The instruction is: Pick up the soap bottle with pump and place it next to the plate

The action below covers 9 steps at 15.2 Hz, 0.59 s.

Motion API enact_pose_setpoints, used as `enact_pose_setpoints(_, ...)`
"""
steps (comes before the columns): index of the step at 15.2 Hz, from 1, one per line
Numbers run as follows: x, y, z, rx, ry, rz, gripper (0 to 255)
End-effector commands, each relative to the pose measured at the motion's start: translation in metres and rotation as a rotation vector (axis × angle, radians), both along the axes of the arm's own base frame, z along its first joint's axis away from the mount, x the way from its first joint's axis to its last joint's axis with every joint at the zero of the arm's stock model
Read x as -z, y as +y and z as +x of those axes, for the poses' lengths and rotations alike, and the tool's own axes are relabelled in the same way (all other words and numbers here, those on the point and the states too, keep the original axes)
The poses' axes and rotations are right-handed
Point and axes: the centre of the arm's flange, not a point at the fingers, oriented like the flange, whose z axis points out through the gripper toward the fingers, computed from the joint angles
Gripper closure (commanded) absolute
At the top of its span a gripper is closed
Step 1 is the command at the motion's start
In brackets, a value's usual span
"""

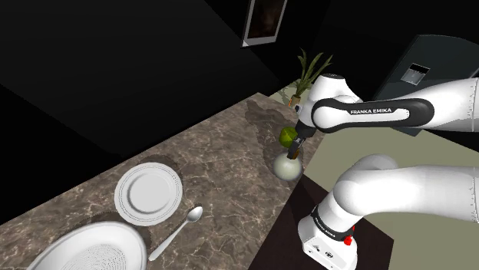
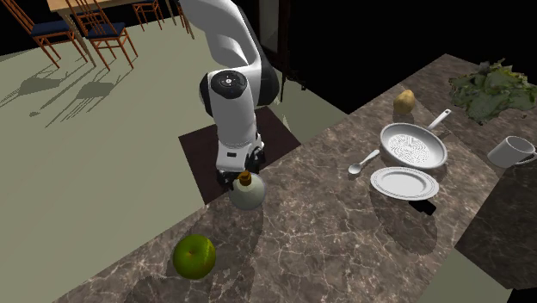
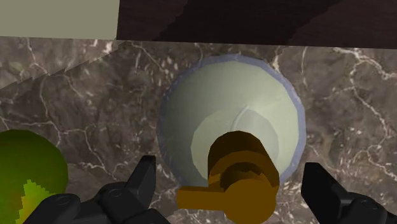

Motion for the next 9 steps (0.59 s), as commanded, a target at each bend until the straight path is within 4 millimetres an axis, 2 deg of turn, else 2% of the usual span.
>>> enact_pose_setpoints(1,0.0000,0.0000,0.0000,0.000,0.000,0.000,0)
enact_pose_setpoints(2,0.0000,0.0000,0.0000,0.000,0.000,0.000,255)
enact_pose_setpoints(9,0.0002,0.0001,0.0001,0.000,0.000,0.000,255)
